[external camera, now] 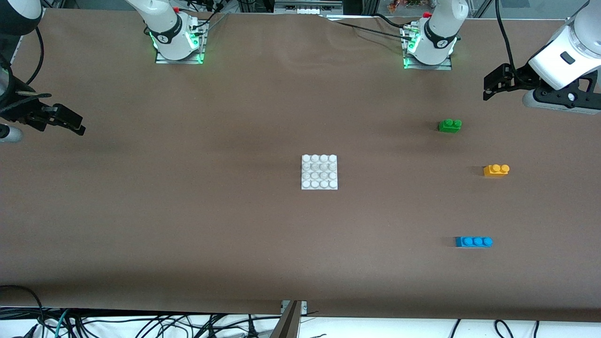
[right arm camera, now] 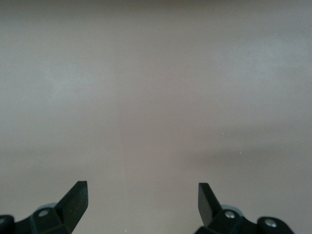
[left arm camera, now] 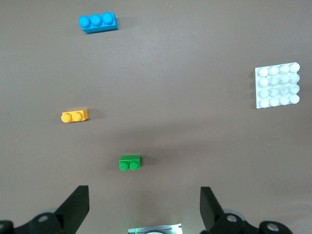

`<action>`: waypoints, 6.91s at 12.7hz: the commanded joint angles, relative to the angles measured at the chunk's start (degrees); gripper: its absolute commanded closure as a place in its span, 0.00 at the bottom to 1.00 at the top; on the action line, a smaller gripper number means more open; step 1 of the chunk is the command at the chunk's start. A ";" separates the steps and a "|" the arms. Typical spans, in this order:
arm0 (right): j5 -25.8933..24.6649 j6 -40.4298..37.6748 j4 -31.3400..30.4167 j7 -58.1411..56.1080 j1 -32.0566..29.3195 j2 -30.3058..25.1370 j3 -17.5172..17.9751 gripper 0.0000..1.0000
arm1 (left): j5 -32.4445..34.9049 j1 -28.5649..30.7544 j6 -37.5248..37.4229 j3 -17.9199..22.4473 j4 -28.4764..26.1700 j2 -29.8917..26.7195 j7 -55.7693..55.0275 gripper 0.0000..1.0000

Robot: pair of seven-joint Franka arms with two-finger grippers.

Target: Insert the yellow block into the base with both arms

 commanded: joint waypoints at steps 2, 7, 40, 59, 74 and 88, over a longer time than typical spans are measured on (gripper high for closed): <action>-0.39 0.10 -0.67 -0.50 -0.35 -0.65 0.46 0.00 | -1.04 -0.08 -1.46 -0.33 2.18 0.69 -0.59 0.00; -0.39 0.01 -0.59 -0.50 -0.35 -0.65 0.46 0.00 | -1.04 0.00 -1.46 -0.07 2.18 0.87 -0.50 0.00; -0.30 -0.60 -0.68 -0.67 -0.35 -0.65 0.46 0.00 | 10.81 8.78 41.14 5.73 -33.32 10.18 7.39 0.00; -0.30 -1.39 -0.68 -0.58 -0.35 -0.65 0.46 0.00 | 10.83 13.10 66.47 10.83 -34.56 26.18 16.55 0.00; -0.30 -1.39 -0.68 -0.58 -0.35 -0.65 0.46 0.00 | 10.13 11.71 56.50 11.01 -34.56 17.25 18.40 0.80; -0.30 -1.39 -0.68 -0.58 -0.35 -0.65 0.55 0.00 | -5.50 -20.81 44.86 2.48 -22.20 17.45 -16.92 1.00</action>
